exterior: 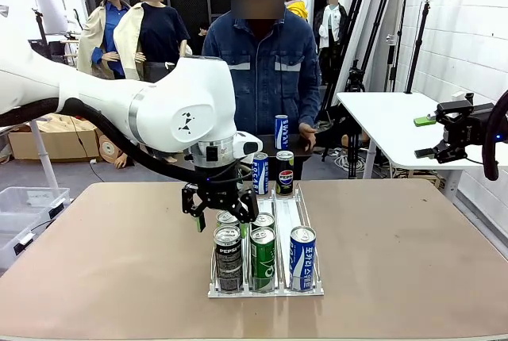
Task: Retrieve and hand over the desired beverage to the person.
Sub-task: Pick up another can of the same type that the person held from the Automatic Can Dispenser.
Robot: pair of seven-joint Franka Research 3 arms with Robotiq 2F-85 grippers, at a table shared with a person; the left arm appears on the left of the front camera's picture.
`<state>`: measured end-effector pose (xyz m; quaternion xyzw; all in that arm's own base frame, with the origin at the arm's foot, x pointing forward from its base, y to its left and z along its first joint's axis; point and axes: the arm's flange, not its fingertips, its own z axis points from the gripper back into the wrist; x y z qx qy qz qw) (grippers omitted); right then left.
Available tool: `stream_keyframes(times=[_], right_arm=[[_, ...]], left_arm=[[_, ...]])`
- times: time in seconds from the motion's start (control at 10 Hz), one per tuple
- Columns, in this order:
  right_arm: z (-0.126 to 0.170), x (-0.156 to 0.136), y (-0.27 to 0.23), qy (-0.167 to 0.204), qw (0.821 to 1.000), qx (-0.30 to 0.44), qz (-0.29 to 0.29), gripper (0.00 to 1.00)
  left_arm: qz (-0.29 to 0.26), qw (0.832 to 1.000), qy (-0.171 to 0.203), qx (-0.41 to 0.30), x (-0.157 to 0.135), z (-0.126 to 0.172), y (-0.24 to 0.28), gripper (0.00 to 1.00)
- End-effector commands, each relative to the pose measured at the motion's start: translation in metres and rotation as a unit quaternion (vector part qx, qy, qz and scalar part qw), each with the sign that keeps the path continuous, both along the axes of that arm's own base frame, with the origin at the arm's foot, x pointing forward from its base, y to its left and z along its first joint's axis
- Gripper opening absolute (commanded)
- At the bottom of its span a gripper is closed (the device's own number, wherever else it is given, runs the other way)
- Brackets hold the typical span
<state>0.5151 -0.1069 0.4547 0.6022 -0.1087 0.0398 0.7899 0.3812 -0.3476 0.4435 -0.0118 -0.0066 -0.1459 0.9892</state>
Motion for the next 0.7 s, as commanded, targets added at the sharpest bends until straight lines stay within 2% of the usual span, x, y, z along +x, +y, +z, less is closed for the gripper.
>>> stream_keyframes(times=[0.0, 0.6], right_arm=[[-0.0009, -0.0008, 0.0008, 0.003, 1.000, -0.001, -0.003, 1.00], [-0.0009, -0.0008, 0.0008, 0.003, 1.000, -0.001, -0.003, 1.00]], left_arm=[[-0.006, 1.000, -0.021, 0.014, 0.0014, -0.0073, -0.0034, 1.00], [-0.024, 0.999, -0.021, 0.035, 0.0097, -0.0162, -0.0081, 1.00]])
